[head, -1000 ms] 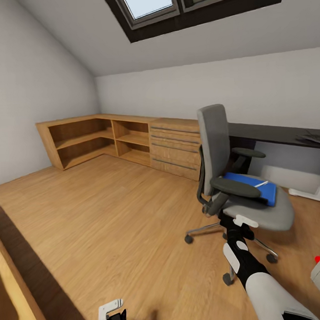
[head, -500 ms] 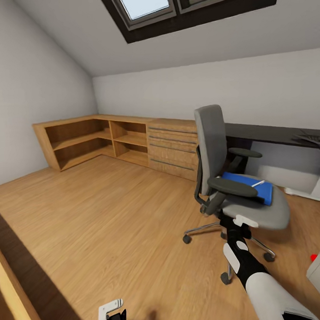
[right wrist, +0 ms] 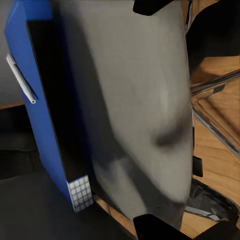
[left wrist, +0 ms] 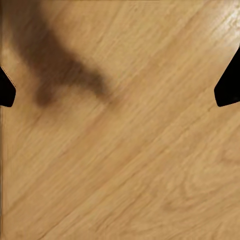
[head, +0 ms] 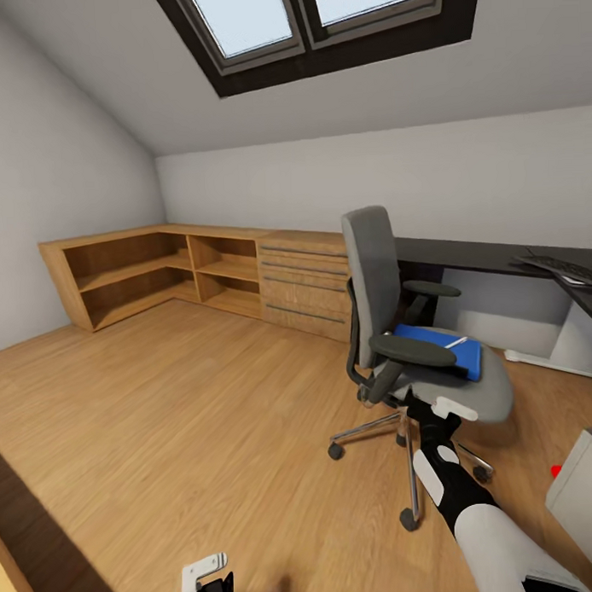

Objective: In the bedroom, organize the workspace by keeping the computer under the desk, ensuring the monitor is on the desk, placing the keyboard on the desk next to the monitor, placing the mouse on the desk next to the keyboard, moving the folder from the swivel chair onto the desk next to the mouse, stacking the notebook on top of the folder with the pen on top of the notebook, and positioning the swivel chair next to the desk.

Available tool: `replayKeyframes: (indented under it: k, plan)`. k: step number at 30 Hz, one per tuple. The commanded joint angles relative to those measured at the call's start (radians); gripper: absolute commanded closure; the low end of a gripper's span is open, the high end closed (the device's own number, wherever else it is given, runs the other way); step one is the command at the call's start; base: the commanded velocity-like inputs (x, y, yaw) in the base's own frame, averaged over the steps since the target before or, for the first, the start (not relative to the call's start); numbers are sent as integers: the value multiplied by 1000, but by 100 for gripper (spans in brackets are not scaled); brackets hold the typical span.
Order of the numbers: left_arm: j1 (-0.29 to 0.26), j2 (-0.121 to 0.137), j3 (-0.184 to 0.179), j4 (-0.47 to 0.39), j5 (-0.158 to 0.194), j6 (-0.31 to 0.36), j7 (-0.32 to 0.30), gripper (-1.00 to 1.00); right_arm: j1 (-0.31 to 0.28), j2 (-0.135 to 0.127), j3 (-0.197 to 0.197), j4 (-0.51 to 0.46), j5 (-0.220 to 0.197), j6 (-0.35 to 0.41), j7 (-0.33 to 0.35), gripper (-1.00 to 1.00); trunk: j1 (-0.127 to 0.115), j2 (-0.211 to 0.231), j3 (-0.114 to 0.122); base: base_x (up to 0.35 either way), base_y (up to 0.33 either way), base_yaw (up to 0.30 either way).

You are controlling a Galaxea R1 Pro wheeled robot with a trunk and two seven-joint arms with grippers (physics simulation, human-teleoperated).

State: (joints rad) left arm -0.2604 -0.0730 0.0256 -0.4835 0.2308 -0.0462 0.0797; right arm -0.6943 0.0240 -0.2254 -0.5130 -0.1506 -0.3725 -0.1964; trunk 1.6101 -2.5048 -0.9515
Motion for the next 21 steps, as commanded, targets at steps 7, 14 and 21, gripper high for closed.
replayKeyframes:
  k: [7,14,21]
  plan:
    - [0,-1,2,0,5,-3,1,-100,-1,1,-2,1,-9,-5,3,-100,-3,1,26,0,0,-5]
    - [0,-1,2,0,5,-2,0,-100,-1,1,-2,1,-9,-5,3,-100,-5,2,38,0,0,0]
    - [0,-1,2,0,5,-2,0,-100,-1,1,-2,0,-9,-5,3,-100,-5,2,39,0,0,-25]
